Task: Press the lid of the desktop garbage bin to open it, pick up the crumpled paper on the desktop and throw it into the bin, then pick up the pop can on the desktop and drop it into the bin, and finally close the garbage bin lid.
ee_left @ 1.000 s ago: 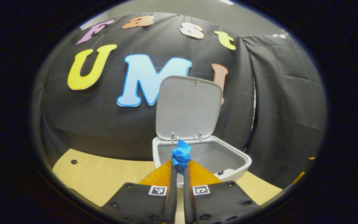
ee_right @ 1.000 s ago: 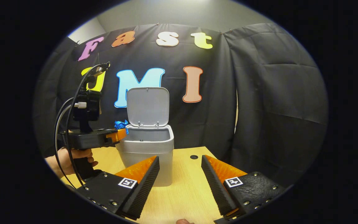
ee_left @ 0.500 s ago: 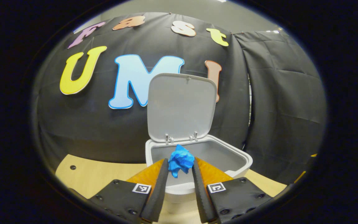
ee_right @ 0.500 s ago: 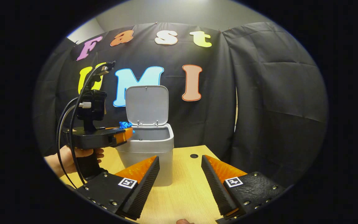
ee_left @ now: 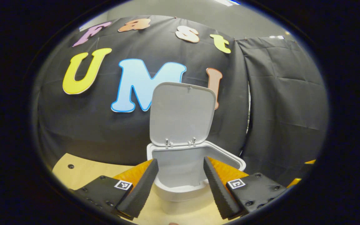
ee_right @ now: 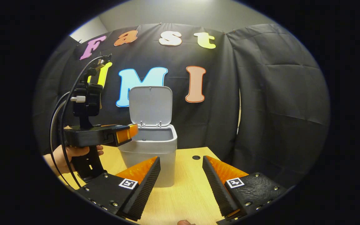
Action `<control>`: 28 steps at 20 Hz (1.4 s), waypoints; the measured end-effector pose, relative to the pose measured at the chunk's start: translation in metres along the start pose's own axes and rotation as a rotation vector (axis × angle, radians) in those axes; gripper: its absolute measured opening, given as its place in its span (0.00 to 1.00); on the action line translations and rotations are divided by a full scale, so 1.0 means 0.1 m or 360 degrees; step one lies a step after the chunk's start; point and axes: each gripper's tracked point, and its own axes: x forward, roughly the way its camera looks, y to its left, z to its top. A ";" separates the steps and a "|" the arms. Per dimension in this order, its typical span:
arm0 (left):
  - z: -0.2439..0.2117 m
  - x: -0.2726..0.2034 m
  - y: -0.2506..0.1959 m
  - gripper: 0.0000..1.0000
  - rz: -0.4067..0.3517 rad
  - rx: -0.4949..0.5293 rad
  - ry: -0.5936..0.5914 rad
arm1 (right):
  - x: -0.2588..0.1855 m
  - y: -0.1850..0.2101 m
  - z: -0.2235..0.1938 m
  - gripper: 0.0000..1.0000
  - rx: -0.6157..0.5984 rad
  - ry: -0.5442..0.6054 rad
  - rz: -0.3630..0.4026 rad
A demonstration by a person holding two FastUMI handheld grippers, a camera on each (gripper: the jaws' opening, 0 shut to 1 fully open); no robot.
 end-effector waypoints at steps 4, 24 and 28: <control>0.10 -0.30 0.12 0.96 0.0061 -0.0001 -0.0036 | -0.05 0.12 -0.01 0.87 -0.0011 -0.0009 0.0063; 0.23 -2.06 0.94 0.96 0.0442 0.0024 -0.0210 | -0.37 1.29 -0.45 0.88 -0.0048 0.0133 0.0556; 0.20 -2.34 1.10 0.95 0.0498 0.0045 -0.0217 | -0.40 1.51 -0.63 0.88 -0.0017 0.0211 0.0652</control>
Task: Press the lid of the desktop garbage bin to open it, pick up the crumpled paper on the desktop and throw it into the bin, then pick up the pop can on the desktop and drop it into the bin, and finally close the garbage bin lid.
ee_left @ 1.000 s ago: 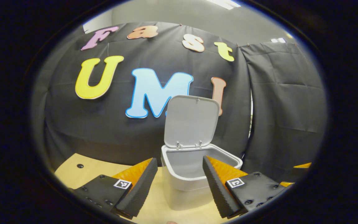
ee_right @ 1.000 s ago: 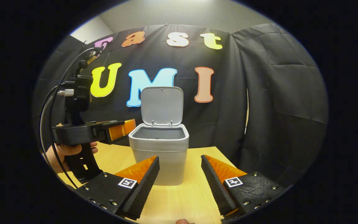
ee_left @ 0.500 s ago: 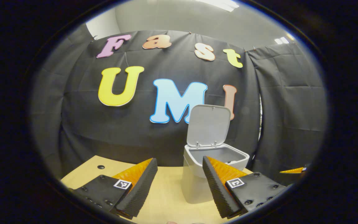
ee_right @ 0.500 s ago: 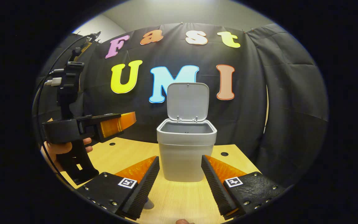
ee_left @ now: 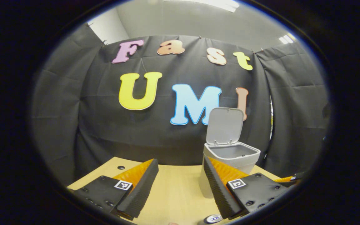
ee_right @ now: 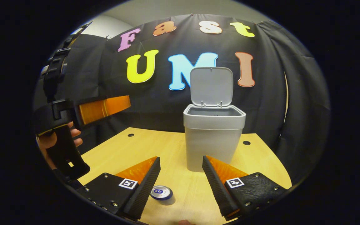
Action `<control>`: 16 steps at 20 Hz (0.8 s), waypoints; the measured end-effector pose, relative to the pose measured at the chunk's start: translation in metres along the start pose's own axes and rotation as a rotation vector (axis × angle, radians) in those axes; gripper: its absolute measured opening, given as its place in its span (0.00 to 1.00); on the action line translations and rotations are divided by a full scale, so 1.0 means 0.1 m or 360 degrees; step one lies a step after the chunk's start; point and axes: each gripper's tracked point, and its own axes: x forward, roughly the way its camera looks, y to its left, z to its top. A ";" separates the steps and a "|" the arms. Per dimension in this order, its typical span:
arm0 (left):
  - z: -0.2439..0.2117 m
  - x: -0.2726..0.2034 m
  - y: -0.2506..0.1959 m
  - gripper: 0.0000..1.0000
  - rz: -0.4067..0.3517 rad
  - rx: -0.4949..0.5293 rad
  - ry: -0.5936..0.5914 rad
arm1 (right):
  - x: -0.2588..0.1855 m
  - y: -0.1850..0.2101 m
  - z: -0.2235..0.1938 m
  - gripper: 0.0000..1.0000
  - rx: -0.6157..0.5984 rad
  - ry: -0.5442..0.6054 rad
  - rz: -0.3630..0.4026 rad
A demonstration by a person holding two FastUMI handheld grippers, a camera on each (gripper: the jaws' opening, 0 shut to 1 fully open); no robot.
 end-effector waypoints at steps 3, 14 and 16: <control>0.01 -0.11 0.09 0.95 0.0014 -0.0006 0.0016 | 0.10 0.07 -0.16 0.88 0.0033 0.0069 0.0024; -0.05 -0.20 0.08 0.95 0.0002 -0.0004 0.0042 | 0.32 0.39 -0.85 0.99 -0.0017 0.0450 0.0191; -0.06 -0.21 0.12 0.95 0.0022 -0.0005 0.0052 | 0.35 0.43 -0.98 0.99 -0.0039 0.0528 0.0220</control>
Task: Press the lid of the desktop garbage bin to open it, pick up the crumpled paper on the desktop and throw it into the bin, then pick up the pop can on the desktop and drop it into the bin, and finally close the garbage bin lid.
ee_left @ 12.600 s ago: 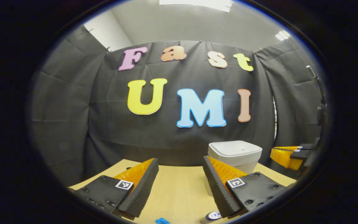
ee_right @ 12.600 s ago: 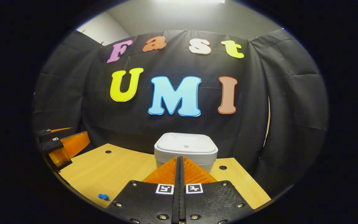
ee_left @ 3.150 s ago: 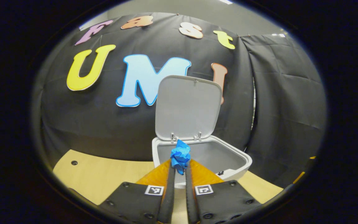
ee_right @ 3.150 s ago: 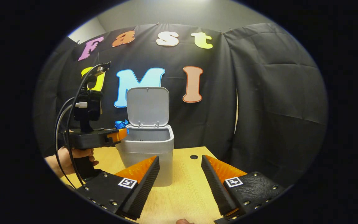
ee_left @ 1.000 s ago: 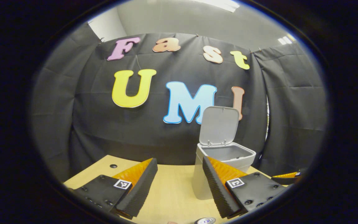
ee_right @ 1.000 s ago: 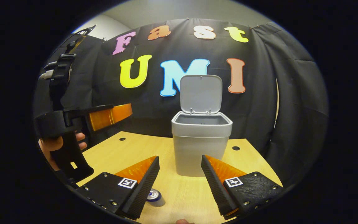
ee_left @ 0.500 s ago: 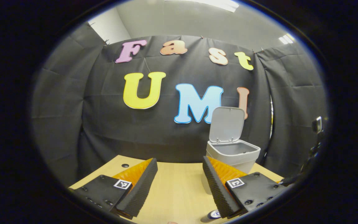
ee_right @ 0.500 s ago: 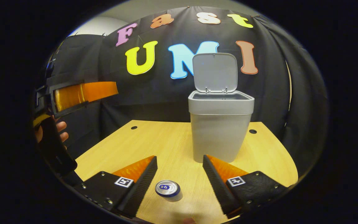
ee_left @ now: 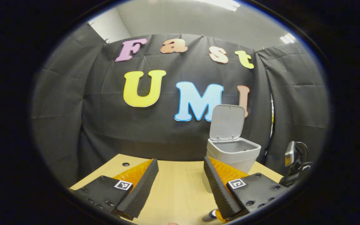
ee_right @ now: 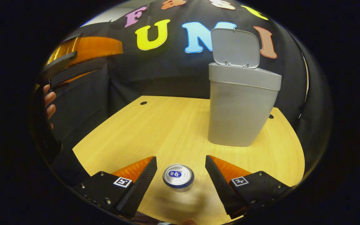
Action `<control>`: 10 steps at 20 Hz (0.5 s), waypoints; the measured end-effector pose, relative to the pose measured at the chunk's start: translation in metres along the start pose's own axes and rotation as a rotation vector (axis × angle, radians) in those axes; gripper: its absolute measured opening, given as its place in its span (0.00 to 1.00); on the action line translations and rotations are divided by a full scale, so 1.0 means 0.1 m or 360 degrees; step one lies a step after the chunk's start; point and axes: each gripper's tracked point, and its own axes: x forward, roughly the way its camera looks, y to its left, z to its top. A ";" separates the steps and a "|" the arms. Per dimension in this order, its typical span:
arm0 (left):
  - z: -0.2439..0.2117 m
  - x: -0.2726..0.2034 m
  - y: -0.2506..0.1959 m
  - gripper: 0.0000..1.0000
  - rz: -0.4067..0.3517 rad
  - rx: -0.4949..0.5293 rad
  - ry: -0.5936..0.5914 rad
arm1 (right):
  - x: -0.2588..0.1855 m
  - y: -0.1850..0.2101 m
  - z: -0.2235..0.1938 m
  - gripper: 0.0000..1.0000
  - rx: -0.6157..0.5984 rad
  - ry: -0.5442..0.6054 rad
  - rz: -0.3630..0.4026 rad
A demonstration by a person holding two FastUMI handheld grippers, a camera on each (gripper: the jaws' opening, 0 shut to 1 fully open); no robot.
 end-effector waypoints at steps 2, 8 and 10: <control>-0.01 0.00 0.03 0.95 0.0014 -0.0004 0.0000 | 0.09 0.02 -0.10 0.99 -0.0024 0.0080 0.0023; -0.01 -0.02 0.11 0.95 0.0080 -0.0011 0.0001 | 0.25 0.01 -0.36 0.99 -0.0105 0.0259 0.0042; -0.04 -0.02 0.11 0.95 0.0091 -0.0020 0.0008 | 0.28 -0.02 -0.42 0.99 -0.0123 0.0298 0.0036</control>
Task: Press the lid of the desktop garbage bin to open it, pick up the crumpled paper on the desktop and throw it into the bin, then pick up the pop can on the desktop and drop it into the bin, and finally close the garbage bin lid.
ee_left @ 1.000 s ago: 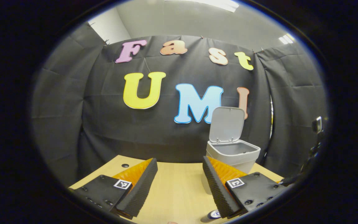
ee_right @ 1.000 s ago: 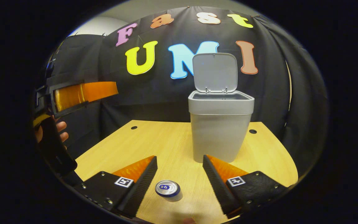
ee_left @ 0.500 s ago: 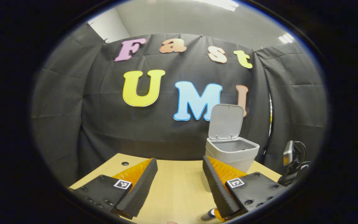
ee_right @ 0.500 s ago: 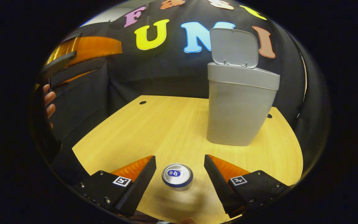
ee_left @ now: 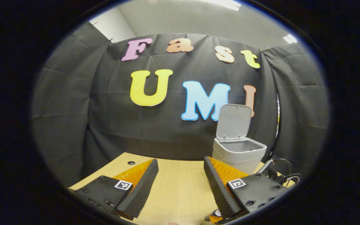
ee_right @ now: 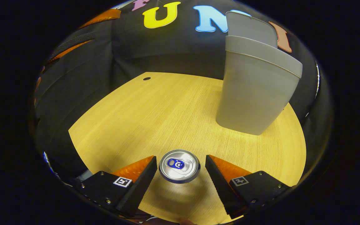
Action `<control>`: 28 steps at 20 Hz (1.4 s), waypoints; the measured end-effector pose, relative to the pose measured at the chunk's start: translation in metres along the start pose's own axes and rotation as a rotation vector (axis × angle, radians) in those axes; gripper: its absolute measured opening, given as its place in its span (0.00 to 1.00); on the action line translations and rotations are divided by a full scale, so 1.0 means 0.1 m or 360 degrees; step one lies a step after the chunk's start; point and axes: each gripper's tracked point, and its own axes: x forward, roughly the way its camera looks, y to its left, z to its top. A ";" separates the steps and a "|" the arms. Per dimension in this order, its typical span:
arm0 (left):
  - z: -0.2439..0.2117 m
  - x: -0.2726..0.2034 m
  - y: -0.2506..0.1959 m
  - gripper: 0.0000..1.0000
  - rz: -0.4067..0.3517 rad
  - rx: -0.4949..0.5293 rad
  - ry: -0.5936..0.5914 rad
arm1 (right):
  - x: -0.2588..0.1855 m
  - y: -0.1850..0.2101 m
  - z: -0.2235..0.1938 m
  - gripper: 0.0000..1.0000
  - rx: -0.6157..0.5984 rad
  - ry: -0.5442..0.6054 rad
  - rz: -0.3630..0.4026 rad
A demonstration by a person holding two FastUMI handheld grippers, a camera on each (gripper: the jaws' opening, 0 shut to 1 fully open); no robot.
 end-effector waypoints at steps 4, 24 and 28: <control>-0.02 0.00 -0.01 0.95 0.0011 -0.0007 0.0012 | 0.07 -0.04 -0.08 0.99 -0.0055 0.0050 -0.0006; 0.00 0.00 -0.16 0.95 -0.0019 -0.0037 0.0003 | -0.72 -0.28 0.74 0.83 0.0185 -0.0328 0.0001; -0.02 0.01 -0.19 0.95 -0.0022 -0.0032 0.0009 | -1.02 -0.42 1.13 0.83 0.0208 -0.0521 -0.0041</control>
